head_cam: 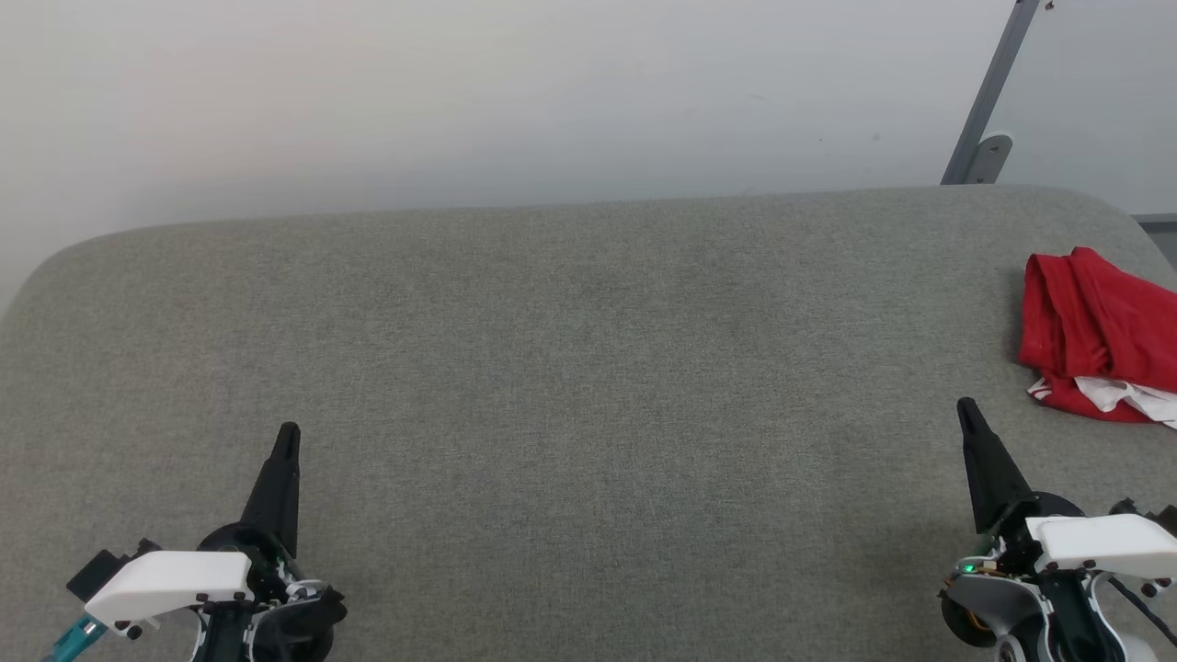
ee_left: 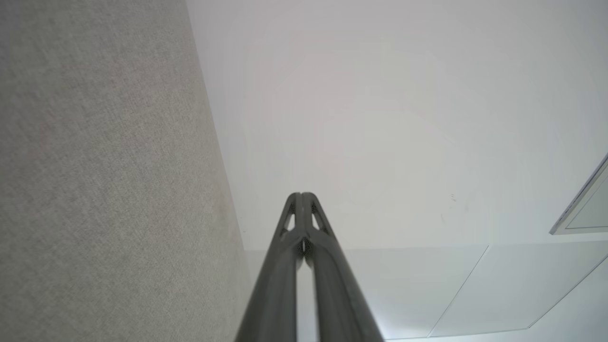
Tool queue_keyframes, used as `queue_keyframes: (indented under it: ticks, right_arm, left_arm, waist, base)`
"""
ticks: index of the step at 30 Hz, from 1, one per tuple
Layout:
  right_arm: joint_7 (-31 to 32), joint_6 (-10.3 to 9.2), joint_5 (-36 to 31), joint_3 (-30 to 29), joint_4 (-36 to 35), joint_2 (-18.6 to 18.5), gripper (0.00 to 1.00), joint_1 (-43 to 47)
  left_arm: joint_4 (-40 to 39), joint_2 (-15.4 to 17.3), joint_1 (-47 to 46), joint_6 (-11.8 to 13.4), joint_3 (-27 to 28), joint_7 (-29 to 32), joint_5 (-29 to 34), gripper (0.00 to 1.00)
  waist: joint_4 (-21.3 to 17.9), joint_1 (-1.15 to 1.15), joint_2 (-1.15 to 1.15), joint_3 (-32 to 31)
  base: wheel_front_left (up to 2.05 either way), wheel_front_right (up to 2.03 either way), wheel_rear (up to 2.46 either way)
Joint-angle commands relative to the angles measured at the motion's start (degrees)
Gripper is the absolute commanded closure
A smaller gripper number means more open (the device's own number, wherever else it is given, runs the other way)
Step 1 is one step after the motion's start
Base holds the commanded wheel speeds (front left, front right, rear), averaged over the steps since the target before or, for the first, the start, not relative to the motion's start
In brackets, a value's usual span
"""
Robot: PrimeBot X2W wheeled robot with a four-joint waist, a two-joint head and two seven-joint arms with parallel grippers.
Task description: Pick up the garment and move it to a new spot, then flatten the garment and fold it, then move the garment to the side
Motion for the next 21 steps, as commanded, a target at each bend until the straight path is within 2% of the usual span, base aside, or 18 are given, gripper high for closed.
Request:
queue_keyframes:
  ticks: [1, 21]
  right_arm:
    - [0.1, 0.00, 0.2, 0.0, 0.1, 0.1, 1.00, -0.2]
    - [0.1, 0.00, 0.2, 0.0, 0.1, 0.1, 1.00, -0.2]
  left_arm:
    - [0.0, 0.0, -0.7, -0.3, 0.1, 0.3, 0.2, 1.00]
    - [0.0, -0.1, -0.7, -0.3, 0.1, 0.2, 0.2, 1.00]
  waist:
    - [0.0, 0.00, 0.00, 0.0]
    - [0.0, 0.00, 0.00, 0.0]
  base:
    - [0.00, 0.00, 0.00]
    - [0.00, 0.00, 0.00]
